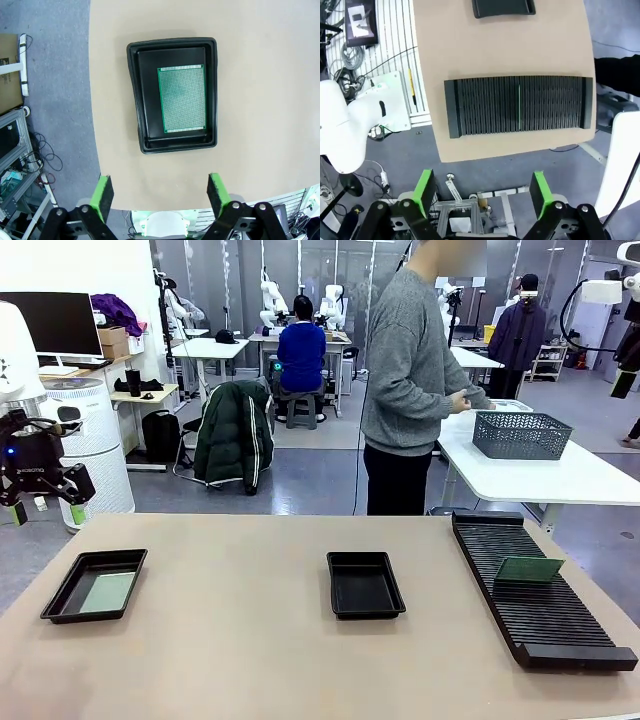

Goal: Inspect and transfer BCBs to ESD trays.
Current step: Pick up the Blank PCB from the PCB Rack and place it in the right ESD tray.

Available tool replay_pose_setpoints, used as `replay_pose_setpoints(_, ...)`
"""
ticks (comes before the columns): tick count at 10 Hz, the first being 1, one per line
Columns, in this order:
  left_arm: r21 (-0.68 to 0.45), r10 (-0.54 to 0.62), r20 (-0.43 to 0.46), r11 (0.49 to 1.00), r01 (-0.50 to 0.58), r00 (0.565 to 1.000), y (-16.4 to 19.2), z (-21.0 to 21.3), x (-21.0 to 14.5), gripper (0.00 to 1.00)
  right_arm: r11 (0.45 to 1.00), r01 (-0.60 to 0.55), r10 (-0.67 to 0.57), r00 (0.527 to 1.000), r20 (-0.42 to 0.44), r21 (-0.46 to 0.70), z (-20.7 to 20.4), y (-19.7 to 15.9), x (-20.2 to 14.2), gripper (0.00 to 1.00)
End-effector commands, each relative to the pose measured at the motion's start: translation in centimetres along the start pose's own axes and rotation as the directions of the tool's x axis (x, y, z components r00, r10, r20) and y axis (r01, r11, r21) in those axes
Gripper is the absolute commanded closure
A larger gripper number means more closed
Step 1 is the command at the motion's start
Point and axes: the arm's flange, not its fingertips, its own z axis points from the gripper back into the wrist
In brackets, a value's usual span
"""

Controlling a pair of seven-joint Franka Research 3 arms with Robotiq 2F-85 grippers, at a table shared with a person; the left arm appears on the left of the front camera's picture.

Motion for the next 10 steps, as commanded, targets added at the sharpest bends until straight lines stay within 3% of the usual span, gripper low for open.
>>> replay_pose_setpoints(1, 0.000, -0.005, 0.010, 1.000, 0.005, 1.000, 0.0, -0.2, -0.1, 0.00, 1.000, 0.023, -0.023, 1.000, 0.012, 0.012, 0.4, -0.3, -0.6, 0.00)
replay_pose_setpoints(9, 0.000, -0.005, 0.010, 1.000, 0.005, 1.000, 0.0, -0.2, -0.1, 0.00, 1.000, 0.003, -0.003, 1.000, 0.000, 0.001, 0.0, 0.0, -0.1, 0.00)
replay_pose_setpoints(10, 0.000, -0.005, 0.010, 1.000, 0.005, 1.000, 0.0, -0.2, -0.1, 0.00, 1.000, -0.016, 0.016, 1.000, 0.011, -0.013, -1.5, -0.2, -0.2, 0.00)
